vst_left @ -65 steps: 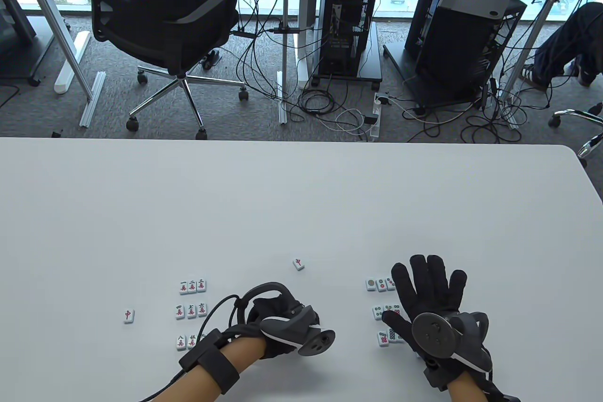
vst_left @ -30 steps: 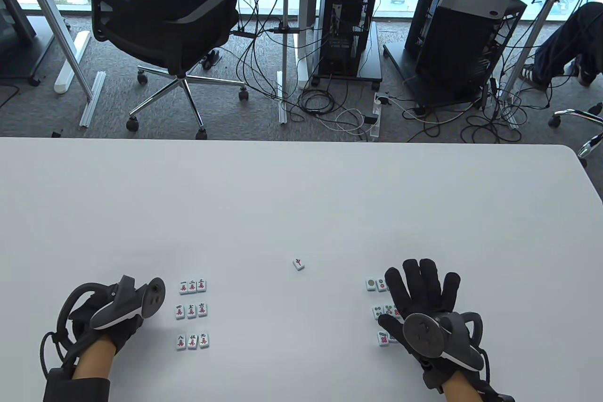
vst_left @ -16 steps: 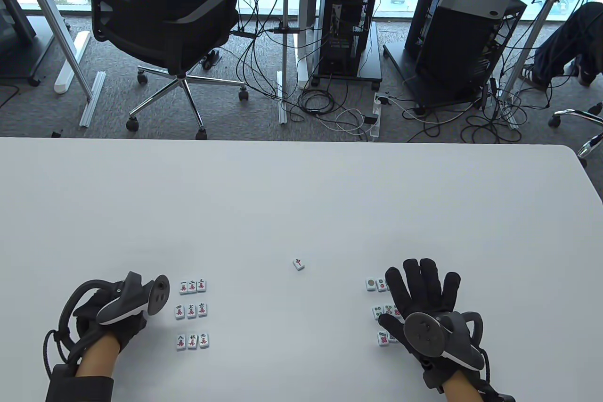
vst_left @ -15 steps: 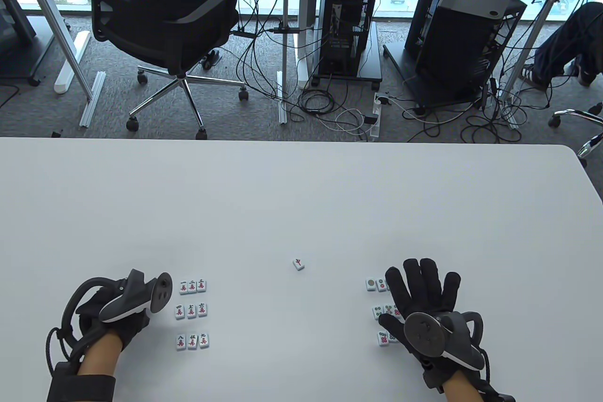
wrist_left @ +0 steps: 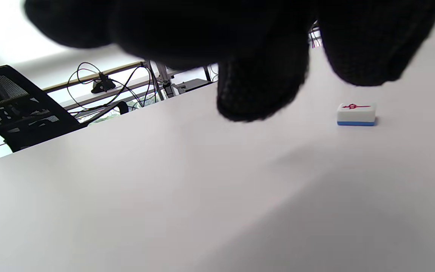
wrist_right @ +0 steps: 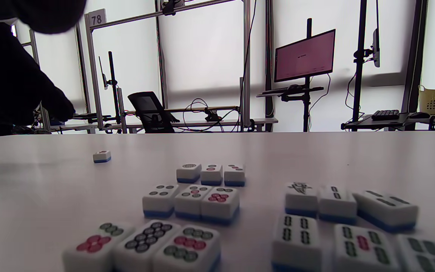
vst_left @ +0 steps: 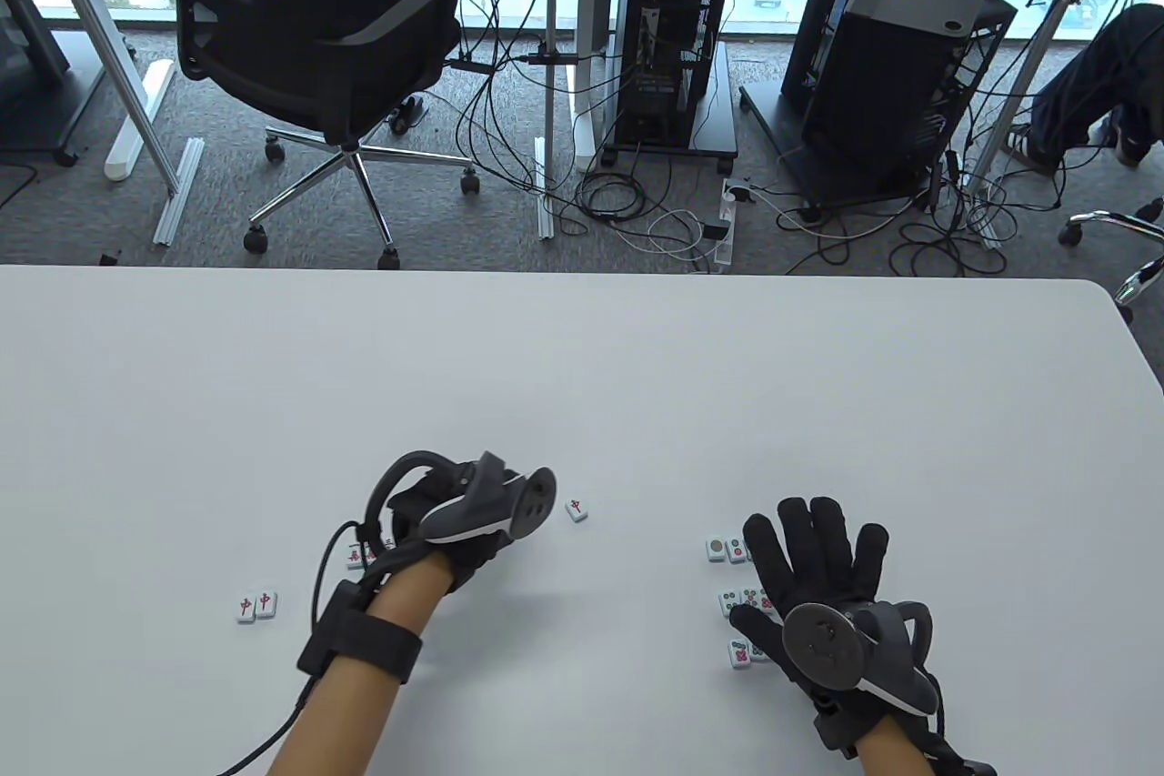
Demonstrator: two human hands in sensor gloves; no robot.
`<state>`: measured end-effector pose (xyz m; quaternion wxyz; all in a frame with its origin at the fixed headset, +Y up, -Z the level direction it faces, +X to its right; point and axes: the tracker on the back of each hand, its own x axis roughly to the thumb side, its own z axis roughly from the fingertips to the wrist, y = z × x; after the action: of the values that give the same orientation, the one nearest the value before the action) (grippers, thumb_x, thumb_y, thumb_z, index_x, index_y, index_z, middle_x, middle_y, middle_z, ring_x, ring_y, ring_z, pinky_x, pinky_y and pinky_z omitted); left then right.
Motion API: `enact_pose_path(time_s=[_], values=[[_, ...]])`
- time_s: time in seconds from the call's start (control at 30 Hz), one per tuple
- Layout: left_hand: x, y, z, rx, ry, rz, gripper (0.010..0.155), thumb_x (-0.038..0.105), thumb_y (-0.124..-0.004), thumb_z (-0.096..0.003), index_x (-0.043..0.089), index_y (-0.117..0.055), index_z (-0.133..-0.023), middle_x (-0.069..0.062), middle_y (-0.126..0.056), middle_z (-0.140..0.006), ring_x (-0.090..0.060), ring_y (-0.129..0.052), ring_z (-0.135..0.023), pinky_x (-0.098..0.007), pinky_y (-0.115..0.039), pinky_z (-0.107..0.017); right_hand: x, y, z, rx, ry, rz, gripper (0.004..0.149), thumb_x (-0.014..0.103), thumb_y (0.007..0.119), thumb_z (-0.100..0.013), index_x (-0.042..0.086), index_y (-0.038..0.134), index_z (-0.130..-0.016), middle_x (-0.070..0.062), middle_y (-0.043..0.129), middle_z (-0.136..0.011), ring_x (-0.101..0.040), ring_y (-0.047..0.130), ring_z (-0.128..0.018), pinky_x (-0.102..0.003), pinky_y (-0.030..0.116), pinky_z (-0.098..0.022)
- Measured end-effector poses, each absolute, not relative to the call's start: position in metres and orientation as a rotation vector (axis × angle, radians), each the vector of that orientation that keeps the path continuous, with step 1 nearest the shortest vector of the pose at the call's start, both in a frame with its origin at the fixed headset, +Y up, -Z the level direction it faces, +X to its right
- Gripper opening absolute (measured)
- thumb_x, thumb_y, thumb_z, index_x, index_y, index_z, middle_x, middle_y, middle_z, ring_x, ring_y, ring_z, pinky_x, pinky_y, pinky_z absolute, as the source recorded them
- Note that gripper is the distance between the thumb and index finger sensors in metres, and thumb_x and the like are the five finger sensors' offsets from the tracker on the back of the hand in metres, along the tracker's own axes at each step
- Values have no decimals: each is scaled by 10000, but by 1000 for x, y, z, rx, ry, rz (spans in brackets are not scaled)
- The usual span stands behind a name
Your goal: Mahjong suit sorting
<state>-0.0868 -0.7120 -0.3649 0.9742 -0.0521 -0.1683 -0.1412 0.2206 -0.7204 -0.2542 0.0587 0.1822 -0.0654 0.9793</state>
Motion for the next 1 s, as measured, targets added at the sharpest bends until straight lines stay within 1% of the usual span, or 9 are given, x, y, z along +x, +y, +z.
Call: enact_pose_path(time_s=[0.07,0.2,0.37,0.5,0.57,0.73,0.87,0.93,1.0], values=[[-64,-715,-376,-119,-325,-271,661,570,-861,-292,254,-802,-870,127,-1031,-409,-61,-966,-101,-350,-869,-257,223,-720,-254,545,-199,2966,830,610,600,-472,288,162,-1099,-142,98,-1170,-434,14,-1027,-747,105,-685],[-34,-726,-393,-178,-279,-274,673,593,-849,-290,238,-813,-862,124,-1034,-394,-61,-961,-84,-350,-868,-241,226,-717,-254,527,-214,2939,831,609,601,-472,286,162,-1099,-141,95,-1170,-433,9,-1027,-747,100,-685],[-15,-747,-404,-277,-187,-342,695,627,-836,-291,226,-818,-858,124,-1035,-398,-55,-961,-83,-346,-869,-235,227,-715,-254,522,-225,2930,832,609,602,-472,285,162,-1100,-139,94,-1171,-432,6,-1028,-747,96,-686],[-12,-761,-406,-296,-164,-380,684,614,-834,-294,189,-822,-830,142,-1035,-396,-42,-965,-82,-335,-876,-230,228,-714,-254,521,-241,2920,833,609,602,-473,285,161,-1101,-140,93,-1171,-433,6,-1027,-747,96,-686],[-13,-762,-406,-292,-154,-316,635,556,-866,-309,158,-842,-804,138,-1036,-383,-47,-964,-73,-340,-874,-222,228,-714,-254,517,-245,2918,834,609,601,-472,284,161,-1101,-137,92,-1172,-430,4,-1028,-746,96,-687],[-18,-765,-402,-276,-177,-249,623,519,-862,-318,108,-832,-786,146,-1035,-380,-39,-974,-75,-335,-880,-217,228,-714,-254,516,-247,2916,833,608,602,-473,284,161,-1101,-138,91,-1172,-431,4,-1028,-747,94,-686],[-24,-764,-400,-262,-169,-223,631,521,-867,-313,124,-824,-802,148,-1033,-400,-41,-988,-105,-336,-883,-236,227,-714,-253,523,-251,2925,833,608,601,-472,283,162,-1100,-138,94,-1171,-431,8,-1028,-747,98,-686],[-28,-764,-399,-290,-143,-208,651,517,-877,-306,134,-808,-829,144,-1030,-433,-40,-1004,-142,-338,-887,-256,227,-714,-253,523,-253,2927,833,608,602,-473,283,161,-1100,-139,94,-1171,-431,7,-1028,-746,97,-686],[-30,-764,-398,-305,-125,-199,640,492,-888,-309,121,-807,-823,126,-1033,-443,-44,-1019,-161,-342,-890,-260,228,-713,-253,521,-255,2927,834,607,602,-472,281,161,-1100,-140,94,-1170,-432,7,-1027,-746,98,-686]])
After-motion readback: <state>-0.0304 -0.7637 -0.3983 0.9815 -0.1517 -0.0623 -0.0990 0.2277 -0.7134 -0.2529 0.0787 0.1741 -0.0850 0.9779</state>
